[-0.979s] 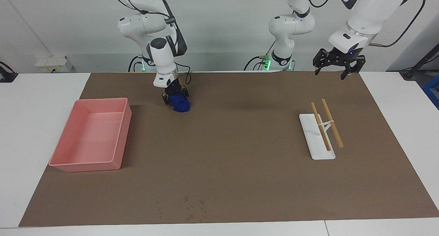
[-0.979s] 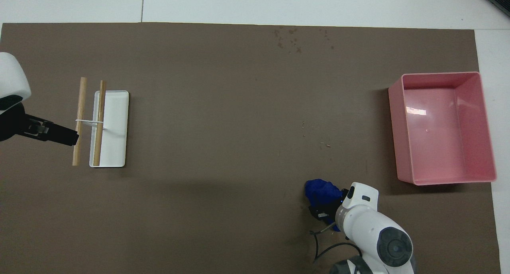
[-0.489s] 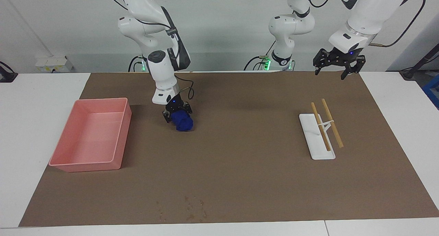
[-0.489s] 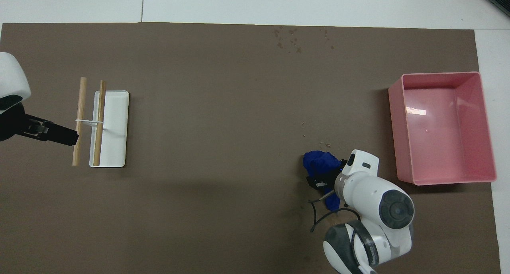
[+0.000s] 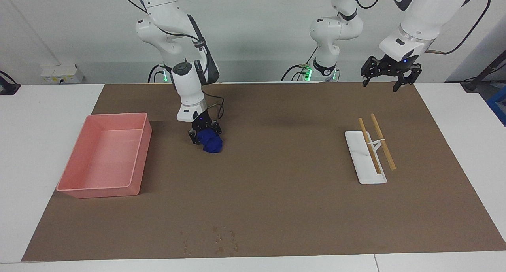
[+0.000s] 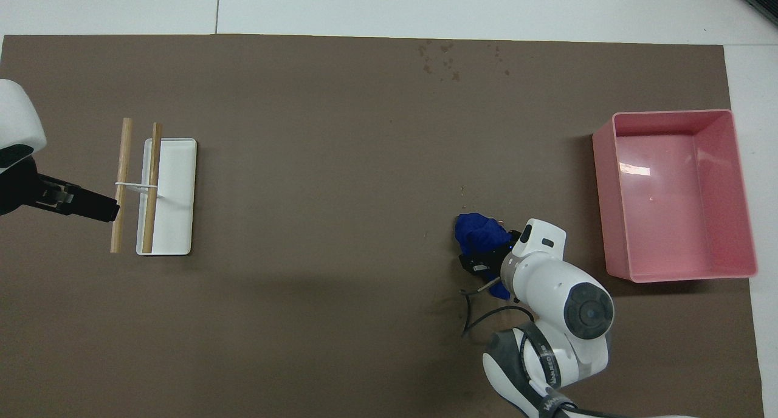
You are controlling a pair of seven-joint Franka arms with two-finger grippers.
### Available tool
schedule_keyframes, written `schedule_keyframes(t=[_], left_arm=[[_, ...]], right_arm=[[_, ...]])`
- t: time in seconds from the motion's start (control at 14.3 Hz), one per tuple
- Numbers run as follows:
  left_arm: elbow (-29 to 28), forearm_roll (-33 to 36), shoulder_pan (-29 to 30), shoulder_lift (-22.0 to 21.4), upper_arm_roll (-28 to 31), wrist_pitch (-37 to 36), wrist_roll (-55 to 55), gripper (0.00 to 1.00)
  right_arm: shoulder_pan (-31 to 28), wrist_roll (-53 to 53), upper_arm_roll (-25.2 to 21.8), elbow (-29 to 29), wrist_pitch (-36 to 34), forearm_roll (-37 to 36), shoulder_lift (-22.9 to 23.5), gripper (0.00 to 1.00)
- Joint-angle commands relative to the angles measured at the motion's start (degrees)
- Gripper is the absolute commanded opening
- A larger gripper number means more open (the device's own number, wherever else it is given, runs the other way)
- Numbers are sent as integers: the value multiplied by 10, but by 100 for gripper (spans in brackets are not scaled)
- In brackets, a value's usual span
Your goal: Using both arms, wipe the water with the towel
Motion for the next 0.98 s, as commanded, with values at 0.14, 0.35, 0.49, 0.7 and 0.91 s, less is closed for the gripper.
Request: schedule_keyframes(t=[0.14,0.35,0.49,0.7,0.91], left_arm=[[-16,12,-4,-13,4,8,4,100],[-16,12,-4,-13,4,9,4,100],[-17,12,-4,-13,4,9,4,100],[-17,12,-4,-13,4,8,4,100],[-17,12,-4,-13,4,9,4,100]], right_arm=[[69,112,5,-134,35,-8,-35,0],[73,107,5,-154,29,-8,-64,0],[72,93,5,-174,21,-8,-104,0],[70,89,4,-187,-69,-8,-175,0],[65,59,-2,-179,-194,-8,-254,0]])
